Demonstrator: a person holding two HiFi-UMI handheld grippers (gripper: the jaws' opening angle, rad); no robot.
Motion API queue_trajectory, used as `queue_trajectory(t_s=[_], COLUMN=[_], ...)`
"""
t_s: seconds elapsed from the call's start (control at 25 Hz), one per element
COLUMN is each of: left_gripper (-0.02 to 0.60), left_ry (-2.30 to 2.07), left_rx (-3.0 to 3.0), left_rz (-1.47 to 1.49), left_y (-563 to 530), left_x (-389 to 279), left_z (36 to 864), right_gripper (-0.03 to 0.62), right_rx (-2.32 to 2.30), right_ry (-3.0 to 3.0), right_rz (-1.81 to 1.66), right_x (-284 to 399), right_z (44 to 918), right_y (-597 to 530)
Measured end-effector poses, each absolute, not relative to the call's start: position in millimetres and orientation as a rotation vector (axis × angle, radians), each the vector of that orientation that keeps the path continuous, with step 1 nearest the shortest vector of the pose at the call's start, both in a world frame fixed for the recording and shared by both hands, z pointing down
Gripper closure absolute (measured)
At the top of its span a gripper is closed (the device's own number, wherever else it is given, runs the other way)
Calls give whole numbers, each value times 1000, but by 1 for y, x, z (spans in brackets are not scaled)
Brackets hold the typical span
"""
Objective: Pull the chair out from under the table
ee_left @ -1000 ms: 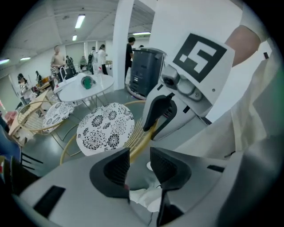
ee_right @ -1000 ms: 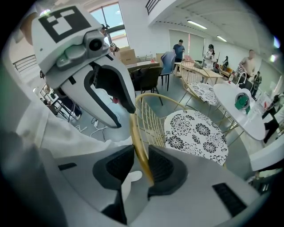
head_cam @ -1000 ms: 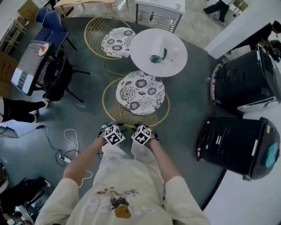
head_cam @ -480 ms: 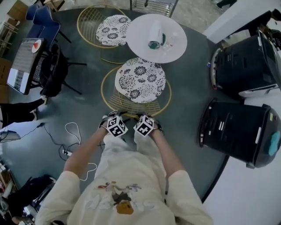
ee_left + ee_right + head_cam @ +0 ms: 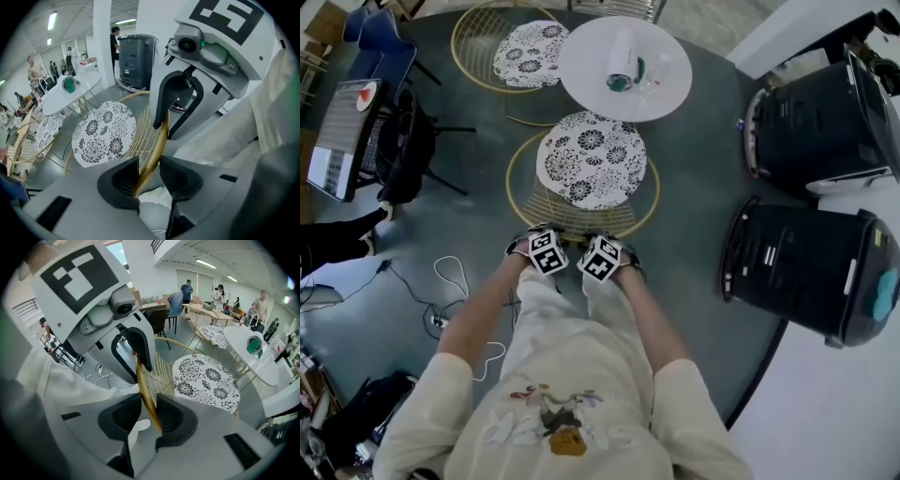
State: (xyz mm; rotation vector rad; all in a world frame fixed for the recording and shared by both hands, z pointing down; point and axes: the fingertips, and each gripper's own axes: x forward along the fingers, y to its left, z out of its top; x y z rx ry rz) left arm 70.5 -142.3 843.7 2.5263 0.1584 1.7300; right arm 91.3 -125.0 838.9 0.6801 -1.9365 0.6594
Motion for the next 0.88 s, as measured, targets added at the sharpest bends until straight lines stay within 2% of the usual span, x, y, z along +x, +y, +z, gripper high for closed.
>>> queue_trajectory(t_s=[0.88], left_gripper=[440], left_ry=[-34], left_rx=[2457], left_rz=[1767], left_y=[-70], left_x=[55], left_z=[849], right_gripper=[494], right_rx=[625], right_ry=[-1986], right_rz=[635], right_x=[78], right_z=[838], right_y=[-55])
